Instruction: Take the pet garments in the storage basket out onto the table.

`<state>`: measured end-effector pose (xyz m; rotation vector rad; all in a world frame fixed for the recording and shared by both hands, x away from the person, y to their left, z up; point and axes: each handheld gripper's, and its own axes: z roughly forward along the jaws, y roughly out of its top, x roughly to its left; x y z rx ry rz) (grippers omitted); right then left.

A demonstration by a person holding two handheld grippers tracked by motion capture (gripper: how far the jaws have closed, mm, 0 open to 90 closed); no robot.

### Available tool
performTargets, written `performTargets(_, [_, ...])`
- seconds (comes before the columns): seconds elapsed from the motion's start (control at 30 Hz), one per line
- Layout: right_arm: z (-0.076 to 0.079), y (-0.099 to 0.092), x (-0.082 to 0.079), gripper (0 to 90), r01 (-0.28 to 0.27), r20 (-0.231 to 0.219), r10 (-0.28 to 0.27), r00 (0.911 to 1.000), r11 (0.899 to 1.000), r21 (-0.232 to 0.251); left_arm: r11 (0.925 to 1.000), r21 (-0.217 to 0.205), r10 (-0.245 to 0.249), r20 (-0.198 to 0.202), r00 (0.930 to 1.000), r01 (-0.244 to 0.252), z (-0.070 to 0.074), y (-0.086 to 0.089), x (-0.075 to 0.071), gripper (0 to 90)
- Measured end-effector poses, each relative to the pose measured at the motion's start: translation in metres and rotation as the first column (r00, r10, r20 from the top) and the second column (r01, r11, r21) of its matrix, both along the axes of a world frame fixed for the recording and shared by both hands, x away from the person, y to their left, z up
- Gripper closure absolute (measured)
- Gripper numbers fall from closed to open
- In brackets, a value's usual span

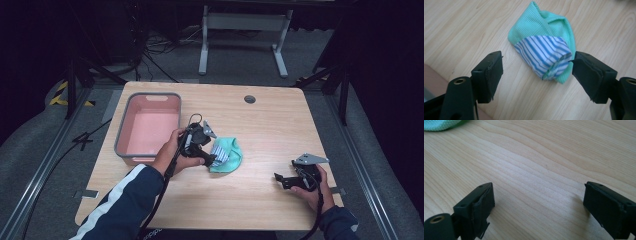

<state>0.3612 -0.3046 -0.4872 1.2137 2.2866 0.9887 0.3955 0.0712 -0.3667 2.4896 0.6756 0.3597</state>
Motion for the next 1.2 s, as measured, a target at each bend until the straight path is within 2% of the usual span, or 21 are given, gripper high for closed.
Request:
performTargets(0.1, [0.000, 0.000, 0.000, 10.4, 0.000, 0.000, 0.000, 1.0000, 1.000, 0.000, 0.9998, -0.010, -0.016, 0.030, 0.9994, 0.016, 0.003, 0.011, -0.010, 25.0])
performTargets(0.17, [0.000, 0.000, 0.000, 10.4, 0.000, 0.000, 0.000, 1.0000, 1.000, 0.000, 0.9998, -0.006, -0.018, 0.034, 0.9992, 0.018, 0.004, 0.014, -0.011, 24.9])
performTargets(0.43, [0.000, 0.000, 0.000, 10.4, 0.000, -0.001, 0.000, 1.0000, 1.000, 0.000, 0.9994, -0.018, -0.028, 0.078, 0.9966, 0.030, 0.003, 0.043, -0.030, 24.8])
performTargets(0.53, [0.000, 0.000, 0.000, 10.4, 0.000, -0.001, 0.000, 1.0000, 1.000, 0.000, 0.9994, -0.011, -0.033, 0.089, 0.9955, 0.034, 0.004, 0.053, -0.036, 24.6])
performTargets(0.63, [0.000, 0.000, 0.000, 10.4, 0.001, -0.001, -0.001, 1.0000, 1.000, 0.000, 0.9989, -0.028, -0.034, 0.102, 0.9942, 0.037, 0.004, 0.064, -0.045, 24.1])
performTargets(0.83, [0.000, 0.000, 0.000, 10.4, 0.001, -0.001, -0.001, 1.0000, 1.000, 0.001, 0.9981, -0.032, -0.048, 0.126, 0.9909, 0.053, 0.002, 0.081, -0.060, 23.8])
performTargets(1.0, [0.000, 0.000, 0.000, 10.4, 0.002, -0.001, -0.002, 1.0000, 1.000, 0.000, 0.9986, -0.027, -0.043, 0.119, 0.9919, 0.046, -0.001, 0.093, -0.069, 22.1])
performTargets(1.2, [0.000, 0.000, 0.000, 10.4, 0.002, -0.001, -0.002, 1.0000, 1.000, 0.000, 0.9987, -0.023, -0.042, 0.107, 0.9934, 0.045, -0.011, 0.111, -0.077, 22.0])
